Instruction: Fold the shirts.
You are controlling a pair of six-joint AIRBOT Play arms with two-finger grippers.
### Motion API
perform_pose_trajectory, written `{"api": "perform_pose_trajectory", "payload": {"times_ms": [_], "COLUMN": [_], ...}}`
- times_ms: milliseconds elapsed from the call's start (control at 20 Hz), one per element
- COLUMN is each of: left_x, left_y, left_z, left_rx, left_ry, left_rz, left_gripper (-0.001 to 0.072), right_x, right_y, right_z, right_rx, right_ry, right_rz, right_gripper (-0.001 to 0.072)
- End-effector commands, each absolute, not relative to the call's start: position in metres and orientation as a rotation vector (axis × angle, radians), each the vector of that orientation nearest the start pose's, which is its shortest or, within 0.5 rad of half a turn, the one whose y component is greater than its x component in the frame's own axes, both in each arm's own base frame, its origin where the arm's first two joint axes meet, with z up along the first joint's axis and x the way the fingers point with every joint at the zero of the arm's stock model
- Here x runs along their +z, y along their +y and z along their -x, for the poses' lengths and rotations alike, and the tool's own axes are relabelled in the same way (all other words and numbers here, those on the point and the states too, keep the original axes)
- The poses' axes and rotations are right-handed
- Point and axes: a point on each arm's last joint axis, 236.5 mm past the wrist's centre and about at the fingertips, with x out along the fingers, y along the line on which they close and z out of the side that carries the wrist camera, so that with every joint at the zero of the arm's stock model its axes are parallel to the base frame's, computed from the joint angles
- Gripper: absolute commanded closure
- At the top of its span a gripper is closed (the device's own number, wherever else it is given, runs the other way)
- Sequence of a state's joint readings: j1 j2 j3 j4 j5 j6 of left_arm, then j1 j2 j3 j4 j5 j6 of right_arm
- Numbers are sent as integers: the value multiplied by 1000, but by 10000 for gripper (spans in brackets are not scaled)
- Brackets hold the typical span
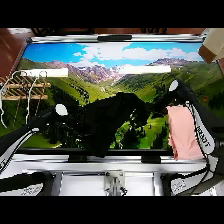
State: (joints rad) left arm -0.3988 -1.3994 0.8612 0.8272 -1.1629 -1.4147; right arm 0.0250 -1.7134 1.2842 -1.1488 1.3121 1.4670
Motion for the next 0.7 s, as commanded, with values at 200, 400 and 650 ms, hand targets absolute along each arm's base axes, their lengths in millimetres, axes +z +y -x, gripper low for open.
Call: {"api": "perform_pose_trajectory", "payload": {"times_ms": [200,400,650], "left_x": [-55,-1,200], "left_y": [-237,-196,-131], "left_z": [-246,-278,-333], "left_rx": [-651,-628,-479], "left_ry": [1636,1471,945], "left_rz": [403,202,-86], "left_gripper": [680,683,683], "right_x": [-105,-20,243], "right_y": [148,151,116], "right_z": [-371,-405,-440], "right_rx": [396,475,463], "right_ry": [1618,1365,675], "right_rz": [-278,-195,-70], "right_gripper": [650,651,651]}}
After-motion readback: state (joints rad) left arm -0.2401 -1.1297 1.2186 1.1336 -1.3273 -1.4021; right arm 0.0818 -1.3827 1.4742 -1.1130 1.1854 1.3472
